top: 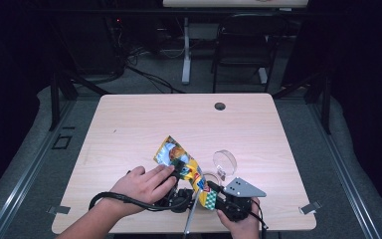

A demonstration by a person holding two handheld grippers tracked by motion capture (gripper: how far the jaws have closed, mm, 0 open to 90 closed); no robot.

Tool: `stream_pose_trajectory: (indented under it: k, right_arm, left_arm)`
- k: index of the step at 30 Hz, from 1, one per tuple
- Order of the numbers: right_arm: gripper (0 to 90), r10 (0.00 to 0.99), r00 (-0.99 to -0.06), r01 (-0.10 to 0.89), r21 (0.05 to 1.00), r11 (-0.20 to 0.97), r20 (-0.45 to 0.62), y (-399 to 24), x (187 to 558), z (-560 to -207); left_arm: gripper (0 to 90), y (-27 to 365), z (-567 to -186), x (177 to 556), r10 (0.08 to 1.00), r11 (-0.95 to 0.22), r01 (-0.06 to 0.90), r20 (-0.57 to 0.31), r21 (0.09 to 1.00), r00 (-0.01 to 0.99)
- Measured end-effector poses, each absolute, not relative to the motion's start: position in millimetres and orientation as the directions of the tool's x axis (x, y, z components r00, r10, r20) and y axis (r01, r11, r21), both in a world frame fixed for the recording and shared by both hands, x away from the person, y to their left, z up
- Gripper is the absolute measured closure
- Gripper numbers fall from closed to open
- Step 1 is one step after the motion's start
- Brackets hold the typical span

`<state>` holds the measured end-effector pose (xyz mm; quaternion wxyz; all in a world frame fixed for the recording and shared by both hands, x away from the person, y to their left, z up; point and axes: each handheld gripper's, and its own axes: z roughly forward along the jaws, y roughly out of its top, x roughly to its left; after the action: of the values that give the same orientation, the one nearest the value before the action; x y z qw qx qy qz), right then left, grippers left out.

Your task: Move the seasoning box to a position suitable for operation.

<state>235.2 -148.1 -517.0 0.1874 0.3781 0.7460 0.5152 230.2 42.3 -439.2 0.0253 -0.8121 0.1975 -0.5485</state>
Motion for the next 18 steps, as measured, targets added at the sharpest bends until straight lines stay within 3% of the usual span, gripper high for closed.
stream_pose_trajectory:
  k: [18]
  right_arm:
    - [76.4,0.763,-0.636,0.371,0.912,0.176,0.112,-152.4,235.5,-516.9]
  left_arm:
    - [84.8,36.9,-437.9,231.6,-0.362,-0.913,-0.307,0.88,-0.268,0.307]
